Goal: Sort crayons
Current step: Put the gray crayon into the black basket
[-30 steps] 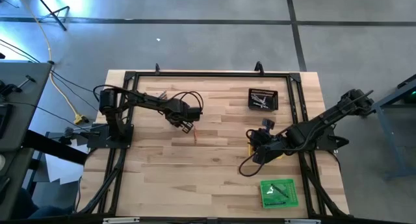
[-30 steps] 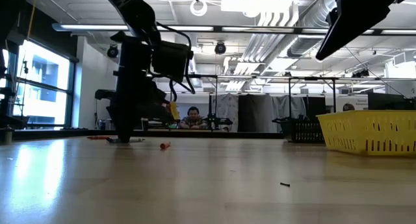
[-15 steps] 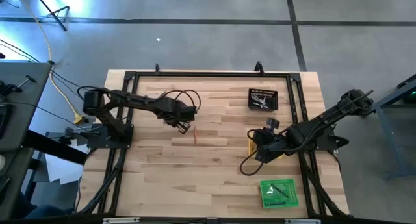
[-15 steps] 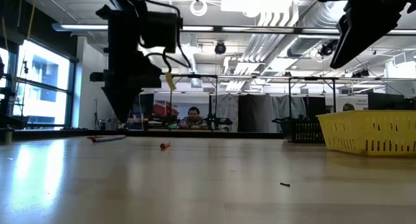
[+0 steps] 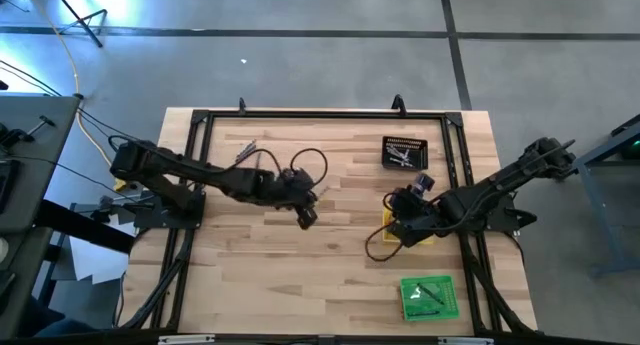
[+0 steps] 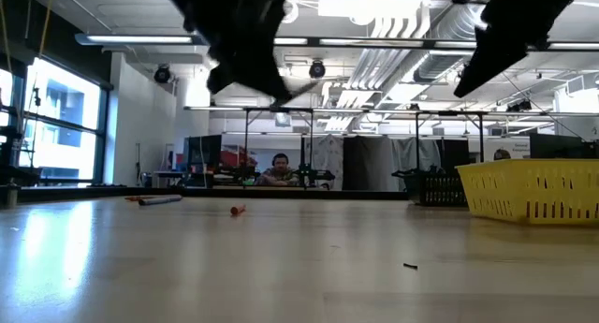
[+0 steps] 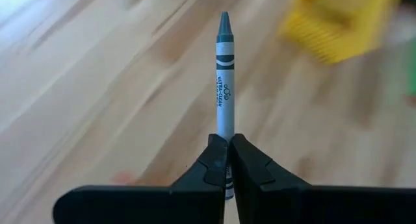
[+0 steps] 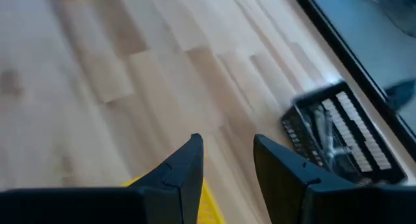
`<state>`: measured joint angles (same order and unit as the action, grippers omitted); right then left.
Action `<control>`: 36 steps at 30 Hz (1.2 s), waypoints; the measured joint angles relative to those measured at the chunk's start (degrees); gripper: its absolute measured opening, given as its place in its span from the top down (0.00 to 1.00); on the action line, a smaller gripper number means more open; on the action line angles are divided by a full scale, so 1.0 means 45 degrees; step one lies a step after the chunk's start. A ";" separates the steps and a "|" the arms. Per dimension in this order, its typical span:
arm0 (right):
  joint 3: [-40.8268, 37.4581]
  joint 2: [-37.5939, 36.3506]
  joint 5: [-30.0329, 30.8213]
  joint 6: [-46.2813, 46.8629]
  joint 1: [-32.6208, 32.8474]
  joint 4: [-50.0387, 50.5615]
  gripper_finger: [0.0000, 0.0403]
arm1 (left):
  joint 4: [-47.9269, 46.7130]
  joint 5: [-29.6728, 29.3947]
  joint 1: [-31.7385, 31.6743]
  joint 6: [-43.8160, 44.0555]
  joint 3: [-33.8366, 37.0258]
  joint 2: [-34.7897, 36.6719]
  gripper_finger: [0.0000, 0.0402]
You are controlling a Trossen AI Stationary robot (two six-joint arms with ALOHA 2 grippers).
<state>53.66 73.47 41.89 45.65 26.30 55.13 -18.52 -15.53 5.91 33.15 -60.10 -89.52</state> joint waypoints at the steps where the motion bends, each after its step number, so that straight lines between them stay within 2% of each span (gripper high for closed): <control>1: -0.0167 0.0000 0.0093 0.0224 -0.0132 -0.0015 0.68 | 0.0670 -0.0005 0.0157 -0.0343 -0.0004 0.0005 1.00; 6: -0.1414 0.0000 0.0253 0.1801 -0.0945 -0.0350 0.68 | 0.3099 -0.0582 0.0693 -0.2008 -0.0015 0.0005 1.00; 10: -0.2469 0.0000 0.0270 0.2267 -0.1588 -0.2027 0.68 | 0.3978 -0.1429 0.0805 -0.2762 -0.0015 0.0014 1.00; 18: -0.3286 0.0000 0.0308 -0.1099 -0.3020 -0.6083 0.68 | 0.4194 -0.3790 0.0352 -0.3695 -0.0015 0.0015 1.00; 24: -0.3286 0.0000 0.0308 -0.4042 -0.4337 -0.7749 0.68 | 0.4187 -0.3950 -0.0484 -0.4264 -0.0015 0.0015 1.00; 30: -0.3286 -0.0263 0.0031 -0.4672 -0.5422 -0.6970 0.68 | 0.4196 -0.3949 -0.1304 -0.4534 -0.0019 0.0015 1.00; 36: -0.3286 -0.1478 -0.0069 -0.2726 -0.5533 -0.4713 0.68 | 0.4674 -0.3950 -0.1681 -0.4805 -0.0019 0.0015 1.00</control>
<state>38.87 66.82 41.58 33.38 1.40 33.93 2.51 -33.30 -1.65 11.53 -60.18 -89.45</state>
